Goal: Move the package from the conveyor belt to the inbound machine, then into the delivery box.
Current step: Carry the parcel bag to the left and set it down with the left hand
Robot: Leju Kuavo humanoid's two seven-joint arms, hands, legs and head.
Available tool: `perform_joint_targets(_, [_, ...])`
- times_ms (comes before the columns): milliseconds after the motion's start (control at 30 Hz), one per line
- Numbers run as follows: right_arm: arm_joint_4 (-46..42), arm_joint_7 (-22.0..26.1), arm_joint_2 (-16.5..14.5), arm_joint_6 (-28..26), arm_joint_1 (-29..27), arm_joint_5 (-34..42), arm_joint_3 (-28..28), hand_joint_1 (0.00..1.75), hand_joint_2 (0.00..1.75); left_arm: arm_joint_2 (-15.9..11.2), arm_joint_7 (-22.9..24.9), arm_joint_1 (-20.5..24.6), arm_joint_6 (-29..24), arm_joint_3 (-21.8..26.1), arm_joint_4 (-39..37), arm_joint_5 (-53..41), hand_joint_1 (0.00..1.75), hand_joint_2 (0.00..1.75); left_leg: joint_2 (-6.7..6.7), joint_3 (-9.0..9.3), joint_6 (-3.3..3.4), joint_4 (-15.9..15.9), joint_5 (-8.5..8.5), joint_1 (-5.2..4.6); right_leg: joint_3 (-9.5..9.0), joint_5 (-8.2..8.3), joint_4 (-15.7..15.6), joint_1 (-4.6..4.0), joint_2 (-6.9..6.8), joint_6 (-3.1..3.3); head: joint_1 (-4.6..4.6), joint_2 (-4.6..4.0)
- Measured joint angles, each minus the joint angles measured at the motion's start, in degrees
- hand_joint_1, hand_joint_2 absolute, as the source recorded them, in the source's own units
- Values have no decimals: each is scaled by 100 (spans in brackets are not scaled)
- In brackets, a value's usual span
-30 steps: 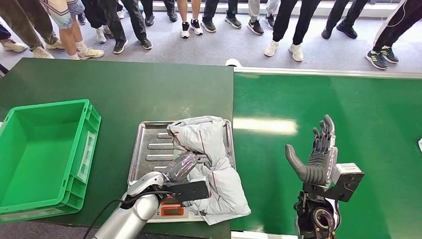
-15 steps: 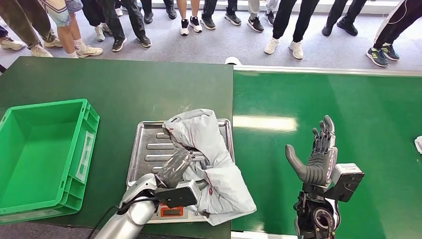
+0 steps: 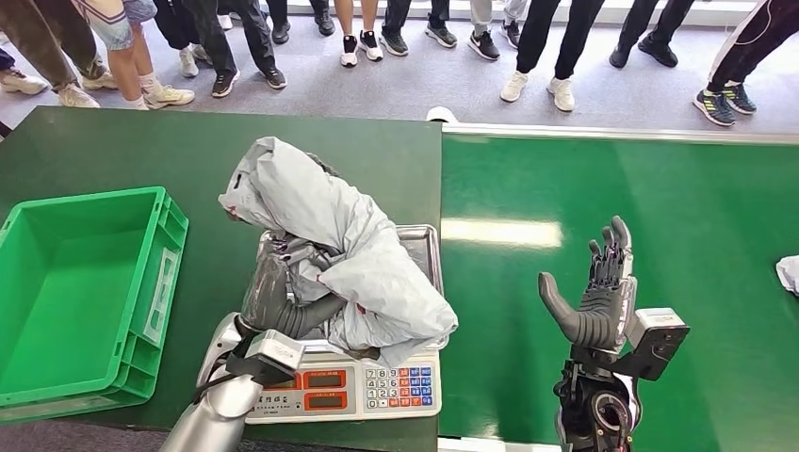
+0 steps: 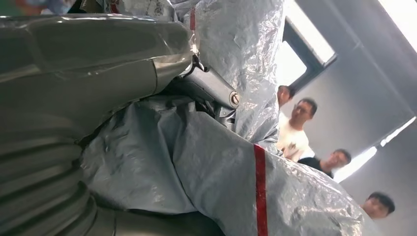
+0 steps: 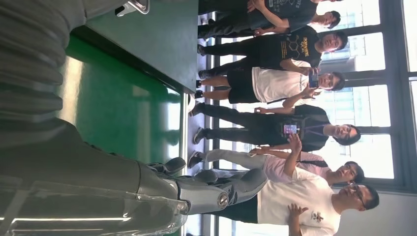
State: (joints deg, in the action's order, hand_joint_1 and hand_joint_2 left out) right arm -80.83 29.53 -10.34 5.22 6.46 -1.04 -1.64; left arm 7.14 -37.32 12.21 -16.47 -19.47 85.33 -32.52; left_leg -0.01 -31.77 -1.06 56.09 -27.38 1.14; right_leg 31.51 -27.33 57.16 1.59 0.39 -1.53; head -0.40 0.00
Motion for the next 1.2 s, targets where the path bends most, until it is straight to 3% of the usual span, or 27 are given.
perform_joint_targets(233, [87,115,7,-8,23,95,48,0,175,10,-254,-127,-1323,74,271,-136,175,175,0,-1,0,0,0,0,2,0,0,0,0,0,-1,0])
perform_joint_targets(400, [107,184,20,-38,-49,136,64,0,175,-2,-268,-169,-2257,292,357,-801,175,175,0,-2,0,0,0,0,2,0,0,0,0,0,0,0])
perform_joint_targets(633, [107,286,73,-108,-299,170,67,0,175,231,-244,-232,-2334,1649,472,-2110,175,175,2,-1,0,-1,0,0,7,0,0,0,1,0,-1,0])
perform_joint_targets(800, [107,302,107,-164,-325,191,73,0,175,336,195,-130,-2337,2501,173,-2047,175,175,6,0,0,0,1,1,8,1,0,-1,3,1,0,0])
perform_joint_targets(1067, [107,302,127,-192,-331,196,85,0,175,382,312,-79,-2338,2936,-94,-2010,175,175,5,-3,-1,0,0,0,9,1,0,0,3,1,0,0])
perform_joint_targets(1200, [107,302,130,-234,-331,199,89,0,175,407,681,-27,-2338,3080,-229,-1928,175,175,5,-3,-1,0,0,1,9,1,0,-1,3,1,-1,0])
